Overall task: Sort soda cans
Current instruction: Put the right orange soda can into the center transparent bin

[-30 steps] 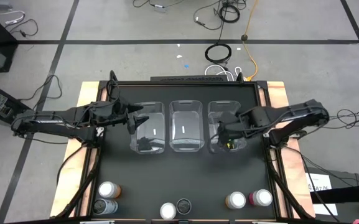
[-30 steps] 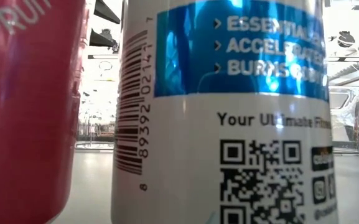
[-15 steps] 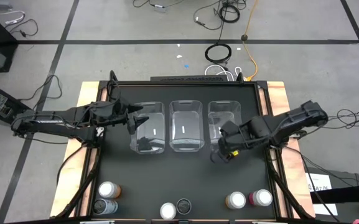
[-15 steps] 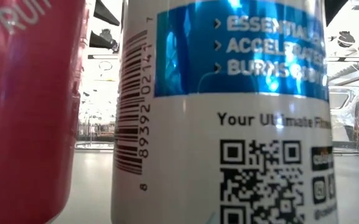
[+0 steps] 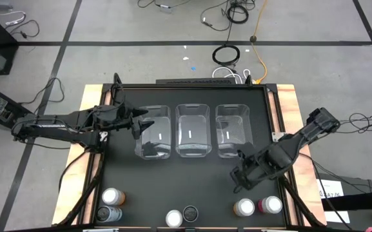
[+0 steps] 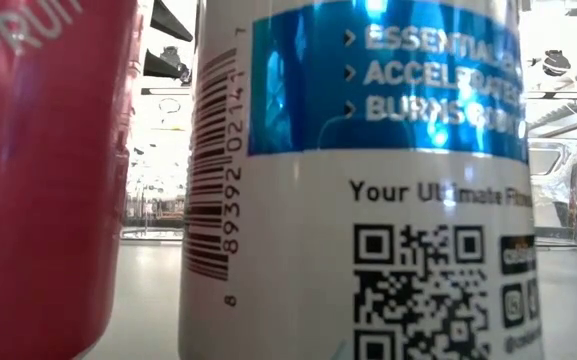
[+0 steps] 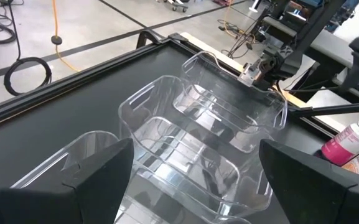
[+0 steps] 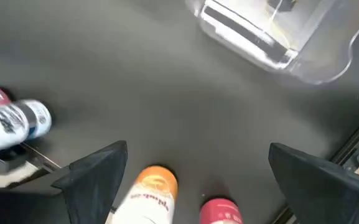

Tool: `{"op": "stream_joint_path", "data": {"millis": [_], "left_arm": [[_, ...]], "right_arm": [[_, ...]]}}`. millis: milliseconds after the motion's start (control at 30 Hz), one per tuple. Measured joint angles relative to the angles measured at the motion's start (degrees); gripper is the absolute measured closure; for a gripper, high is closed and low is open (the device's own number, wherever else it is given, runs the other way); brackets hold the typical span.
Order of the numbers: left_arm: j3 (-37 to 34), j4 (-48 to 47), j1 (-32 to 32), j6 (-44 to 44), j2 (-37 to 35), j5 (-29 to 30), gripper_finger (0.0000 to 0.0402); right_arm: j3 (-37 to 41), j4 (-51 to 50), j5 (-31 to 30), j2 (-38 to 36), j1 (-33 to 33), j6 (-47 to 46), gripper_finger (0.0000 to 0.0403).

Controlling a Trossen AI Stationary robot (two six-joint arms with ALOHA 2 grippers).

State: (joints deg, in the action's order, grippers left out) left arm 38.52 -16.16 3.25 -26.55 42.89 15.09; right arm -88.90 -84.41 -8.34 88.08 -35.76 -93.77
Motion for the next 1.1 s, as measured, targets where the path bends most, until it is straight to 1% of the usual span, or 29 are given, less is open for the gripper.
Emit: {"op": "stream_joint_path", "data": {"millis": [200,333,400,533,667,833,1000,1100], "left_arm": [[0.0,0.1,0.0,0.0,0.0,0.0,0.0047],[0.0,0.2,0.0,0.3,0.0,-0.3,0.0047],[0.0,0.2,0.0,3.8,0.0,-1.5,0.0047],[0.0,-0.3,0.0,13.1,0.0,-5.7,0.0047],[0.0,-0.4,0.0,18.3,0.0,-8.6,0.0047],[0.0,-0.3,0.0,19.9,0.0,-12.5,0.0047],[0.0,-0.3,-0.4,21.4,0.0,-19.2,0.0047],[0.0,-0.3,-1.6,21.3,0.0,-20.2,0.0047]], "right_arm": [[0.0,0.9,3.4,3.6,-3.4,4.0,0.0020],[0.0,5.2,5.5,5.4,-5.7,8.1,0.0020],[0.0,7.5,5.6,6.1,-7.1,9.2,0.0020],[0.0,8.6,5.8,7.8,-9.4,10.3,0.0020],[0.0,9.1,7.3,9.1,-11.1,10.5,0.0020],[0.0,10.3,7.1,9.2,-12.8,9.9,0.0020],[0.0,11.5,7.0,9.2,-13.9,9.1,0.0020],[0.0,11.9,7.0,9.2,-14.2,9.1,0.0020]]}}
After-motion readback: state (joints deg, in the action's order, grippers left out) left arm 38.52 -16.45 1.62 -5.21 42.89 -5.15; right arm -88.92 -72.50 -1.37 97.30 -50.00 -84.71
